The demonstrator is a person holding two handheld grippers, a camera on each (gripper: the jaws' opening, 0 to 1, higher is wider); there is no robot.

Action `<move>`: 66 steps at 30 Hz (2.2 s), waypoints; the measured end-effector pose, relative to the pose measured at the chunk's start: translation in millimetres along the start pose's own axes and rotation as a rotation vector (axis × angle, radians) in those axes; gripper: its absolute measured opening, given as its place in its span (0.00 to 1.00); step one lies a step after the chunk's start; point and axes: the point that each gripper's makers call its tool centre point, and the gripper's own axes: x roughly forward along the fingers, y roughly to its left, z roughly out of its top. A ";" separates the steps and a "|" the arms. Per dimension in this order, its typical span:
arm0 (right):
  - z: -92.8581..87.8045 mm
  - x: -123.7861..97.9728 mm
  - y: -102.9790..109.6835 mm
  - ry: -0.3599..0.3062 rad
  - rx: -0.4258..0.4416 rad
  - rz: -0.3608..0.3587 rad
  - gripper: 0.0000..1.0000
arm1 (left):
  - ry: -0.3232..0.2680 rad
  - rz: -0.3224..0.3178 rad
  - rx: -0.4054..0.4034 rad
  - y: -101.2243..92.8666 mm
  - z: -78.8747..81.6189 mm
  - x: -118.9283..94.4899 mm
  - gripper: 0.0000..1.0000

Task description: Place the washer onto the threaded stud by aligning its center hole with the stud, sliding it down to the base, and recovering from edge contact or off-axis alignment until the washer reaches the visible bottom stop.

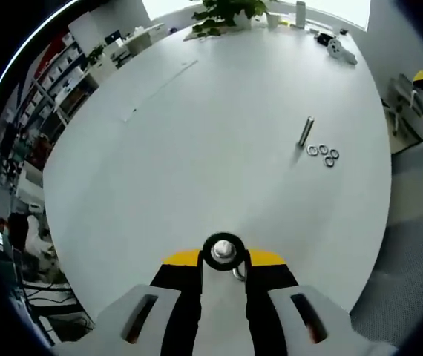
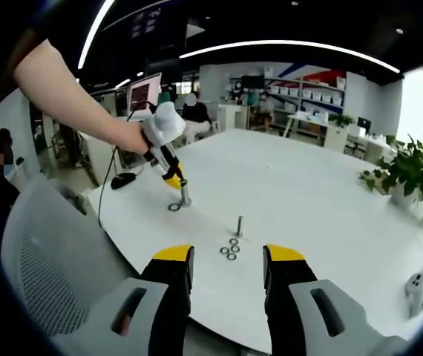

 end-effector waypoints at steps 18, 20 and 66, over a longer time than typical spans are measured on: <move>-2.5 0.7 -1.1 0.012 0.002 -0.006 0.39 | 0.078 -0.045 0.064 -4.6 -5.7 26.0 0.19; -2.9 0.7 -1.2 0.014 0.000 -0.007 0.39 | 0.078 -0.043 0.061 -4.0 -6.1 29.5 0.19; -3.9 0.3 -3.1 0.020 -0.013 -0.020 0.39 | 0.096 -0.061 -0.057 -22.1 -31.9 36.3 0.30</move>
